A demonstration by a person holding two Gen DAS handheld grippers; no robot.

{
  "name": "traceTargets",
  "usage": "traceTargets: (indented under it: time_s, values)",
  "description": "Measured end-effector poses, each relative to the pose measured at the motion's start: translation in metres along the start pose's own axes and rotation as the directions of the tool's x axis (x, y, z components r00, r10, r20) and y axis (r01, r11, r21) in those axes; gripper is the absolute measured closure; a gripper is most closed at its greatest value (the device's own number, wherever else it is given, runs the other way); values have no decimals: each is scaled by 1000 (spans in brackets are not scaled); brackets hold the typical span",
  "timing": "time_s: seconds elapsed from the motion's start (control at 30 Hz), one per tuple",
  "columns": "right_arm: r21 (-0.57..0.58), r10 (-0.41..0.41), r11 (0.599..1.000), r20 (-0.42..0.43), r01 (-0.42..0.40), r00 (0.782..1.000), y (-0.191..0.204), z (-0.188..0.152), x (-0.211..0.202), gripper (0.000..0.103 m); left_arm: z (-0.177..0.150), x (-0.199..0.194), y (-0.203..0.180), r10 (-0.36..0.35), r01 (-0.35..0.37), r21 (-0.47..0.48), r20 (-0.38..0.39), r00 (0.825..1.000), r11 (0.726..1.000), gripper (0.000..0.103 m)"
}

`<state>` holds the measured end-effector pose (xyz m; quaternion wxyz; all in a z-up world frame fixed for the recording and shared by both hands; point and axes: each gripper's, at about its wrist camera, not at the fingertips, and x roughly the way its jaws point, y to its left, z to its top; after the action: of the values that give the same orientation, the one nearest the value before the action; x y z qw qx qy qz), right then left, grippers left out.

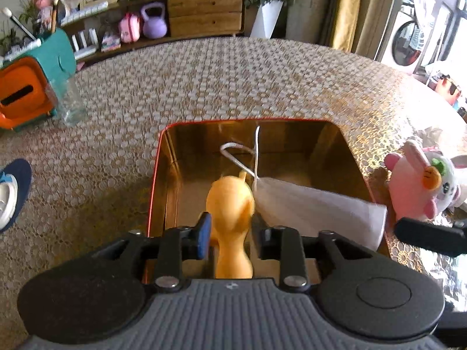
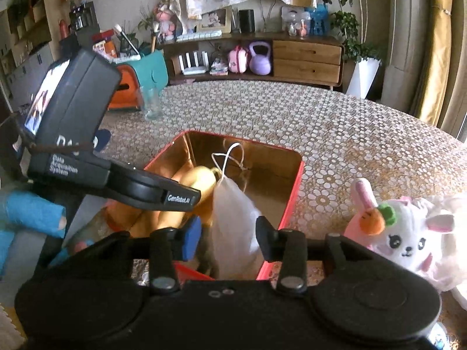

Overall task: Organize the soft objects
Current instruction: 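Lower the yellow toy and bag into the tin and open both tools, then move both tools back over the remaining items on the table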

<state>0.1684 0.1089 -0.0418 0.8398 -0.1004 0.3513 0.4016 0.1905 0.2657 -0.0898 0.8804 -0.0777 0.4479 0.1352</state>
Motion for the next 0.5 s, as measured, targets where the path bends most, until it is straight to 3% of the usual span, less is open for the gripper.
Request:
traceTargets:
  time_s: [0.1, 0.5]
  values:
    - [11, 0, 1000, 28, -1, 1000, -3, 1, -12, 51, 0, -11, -3, 9, -10, 12, 43, 999, 1000, 35]
    - [-5, 26, 1000, 115, -26, 993, 0, -3, -52, 32, -7, -70, -7, 12, -16, 23, 166, 986, 1000, 32]
